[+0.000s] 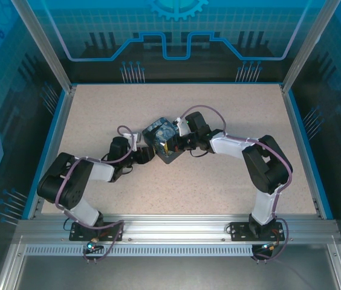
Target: Unlock the padlock with the key
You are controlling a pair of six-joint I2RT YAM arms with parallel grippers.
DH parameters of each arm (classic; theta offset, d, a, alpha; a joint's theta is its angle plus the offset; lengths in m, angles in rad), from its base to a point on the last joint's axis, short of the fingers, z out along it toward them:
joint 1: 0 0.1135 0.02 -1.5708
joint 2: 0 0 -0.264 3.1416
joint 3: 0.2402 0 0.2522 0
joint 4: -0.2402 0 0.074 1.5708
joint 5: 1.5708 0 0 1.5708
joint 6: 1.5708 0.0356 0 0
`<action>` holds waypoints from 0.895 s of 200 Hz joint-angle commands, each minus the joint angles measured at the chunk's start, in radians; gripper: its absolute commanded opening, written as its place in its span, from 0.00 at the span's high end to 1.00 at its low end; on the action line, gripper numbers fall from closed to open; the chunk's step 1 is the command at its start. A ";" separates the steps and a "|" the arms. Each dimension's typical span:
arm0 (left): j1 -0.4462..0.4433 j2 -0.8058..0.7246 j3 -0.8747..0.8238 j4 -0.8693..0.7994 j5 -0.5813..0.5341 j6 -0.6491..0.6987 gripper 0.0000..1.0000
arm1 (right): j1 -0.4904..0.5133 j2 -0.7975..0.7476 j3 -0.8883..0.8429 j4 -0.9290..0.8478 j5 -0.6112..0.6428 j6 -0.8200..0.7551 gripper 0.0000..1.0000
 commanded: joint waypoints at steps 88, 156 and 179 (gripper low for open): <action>-0.006 0.116 0.038 0.107 0.080 -0.014 0.47 | -0.033 -0.018 -0.012 -0.095 0.051 -0.033 1.00; -0.007 0.136 0.062 0.135 0.089 0.000 0.47 | -0.062 -0.072 -0.040 -0.048 0.022 -0.057 1.00; -0.010 0.152 0.078 0.139 0.106 -0.004 0.47 | -0.066 -0.078 -0.040 -0.039 0.010 -0.056 1.00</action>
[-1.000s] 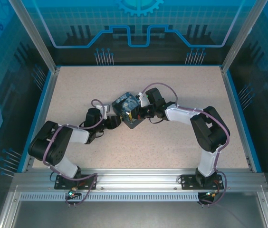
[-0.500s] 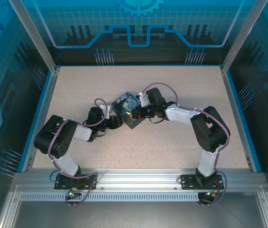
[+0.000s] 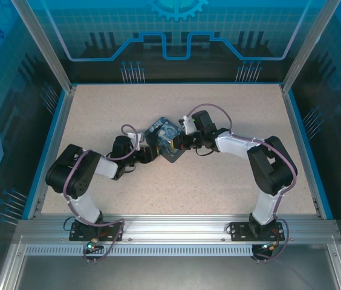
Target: Unlock the padlock with the key
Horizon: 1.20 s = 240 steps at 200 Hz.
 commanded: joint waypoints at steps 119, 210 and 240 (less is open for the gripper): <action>-0.054 0.108 0.083 0.090 0.081 -0.036 0.47 | -0.009 0.014 0.025 0.015 -0.007 0.004 1.00; -0.081 0.142 0.099 0.098 0.072 -0.041 0.49 | -0.034 0.097 0.050 -0.179 0.093 0.042 1.00; -0.090 0.152 0.108 0.097 0.076 -0.042 0.50 | -0.034 0.100 0.048 -0.195 0.099 0.033 1.00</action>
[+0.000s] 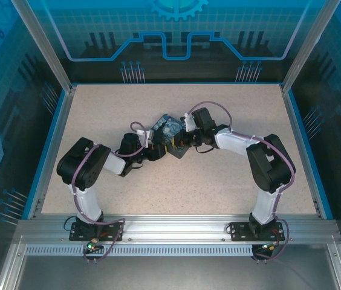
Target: Unlock the padlock with the key
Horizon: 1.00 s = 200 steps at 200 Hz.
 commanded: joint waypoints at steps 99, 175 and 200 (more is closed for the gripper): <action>-0.041 -0.014 0.004 -0.031 -0.082 0.032 0.47 | -0.018 0.052 -0.015 -0.115 0.049 -0.015 1.00; -0.066 0.010 0.040 -0.071 -0.082 0.048 0.53 | -0.019 0.048 -0.022 -0.099 0.042 -0.011 1.00; -0.083 0.017 0.051 -0.090 -0.126 0.058 0.55 | -0.018 0.046 -0.026 -0.096 0.042 -0.011 1.00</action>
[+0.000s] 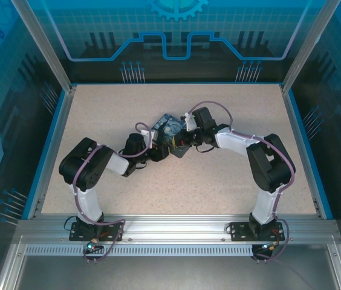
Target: Unlock the padlock with the key
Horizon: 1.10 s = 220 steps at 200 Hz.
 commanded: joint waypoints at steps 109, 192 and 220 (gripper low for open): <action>-0.053 0.015 0.066 -0.089 -0.125 0.036 0.70 | -0.003 0.037 -0.033 -0.070 0.051 -0.010 1.00; -0.062 -0.085 0.033 -0.105 -0.153 -0.038 0.74 | -0.014 -0.107 -0.054 -0.018 0.050 -0.074 1.00; -0.065 -0.155 0.028 -0.160 -0.156 -0.125 0.76 | -0.019 -0.235 -0.111 -0.044 0.090 -0.160 1.00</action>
